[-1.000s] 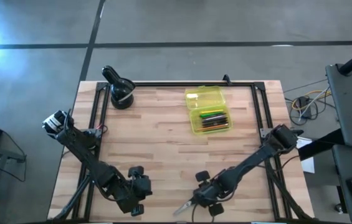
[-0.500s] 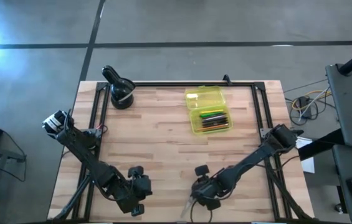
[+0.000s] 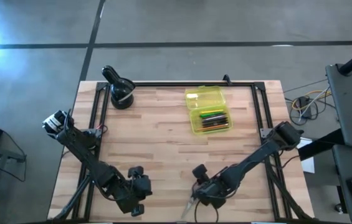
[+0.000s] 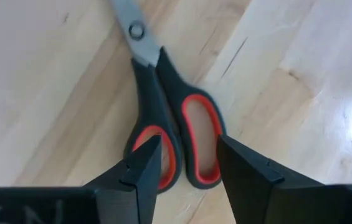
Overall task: Pick & place school supplies into a supply box
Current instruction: Put the scissors into the supply box
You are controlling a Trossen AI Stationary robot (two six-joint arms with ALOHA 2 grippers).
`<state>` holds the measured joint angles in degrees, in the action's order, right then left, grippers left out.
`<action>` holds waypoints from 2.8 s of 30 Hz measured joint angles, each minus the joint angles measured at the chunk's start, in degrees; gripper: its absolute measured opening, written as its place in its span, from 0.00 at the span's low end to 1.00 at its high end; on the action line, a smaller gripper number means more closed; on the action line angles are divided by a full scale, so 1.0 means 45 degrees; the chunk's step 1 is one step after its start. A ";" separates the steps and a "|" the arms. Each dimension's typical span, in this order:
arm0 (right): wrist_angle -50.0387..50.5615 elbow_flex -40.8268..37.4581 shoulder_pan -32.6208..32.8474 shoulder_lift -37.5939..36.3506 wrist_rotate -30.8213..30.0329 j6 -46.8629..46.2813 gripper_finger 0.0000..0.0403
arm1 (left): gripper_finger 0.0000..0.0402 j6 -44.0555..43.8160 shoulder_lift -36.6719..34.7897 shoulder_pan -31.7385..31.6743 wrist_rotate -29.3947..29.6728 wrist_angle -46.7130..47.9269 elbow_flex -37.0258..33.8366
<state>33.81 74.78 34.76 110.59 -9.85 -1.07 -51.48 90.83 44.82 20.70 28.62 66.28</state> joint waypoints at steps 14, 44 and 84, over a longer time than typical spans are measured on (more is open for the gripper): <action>0.0106 -0.0044 -0.0501 0.0204 0.0953 0.1064 0.37 | 0.00 -0.0031 0.0000 -0.0005 0.0081 0.0039 0.0000; -0.0252 -0.0697 -0.0923 0.0422 0.2538 0.1619 0.38 | 0.00 -0.0332 0.0000 -0.0015 0.0329 0.0031 0.0000; 0.0696 -0.0476 -0.0976 0.0041 0.2536 -0.1177 0.13 | 0.00 -0.0531 0.0005 -0.0005 0.0397 0.0034 0.0000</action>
<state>36.94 72.64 30.37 110.77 1.56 -6.37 -53.87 90.85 44.80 22.48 28.77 66.28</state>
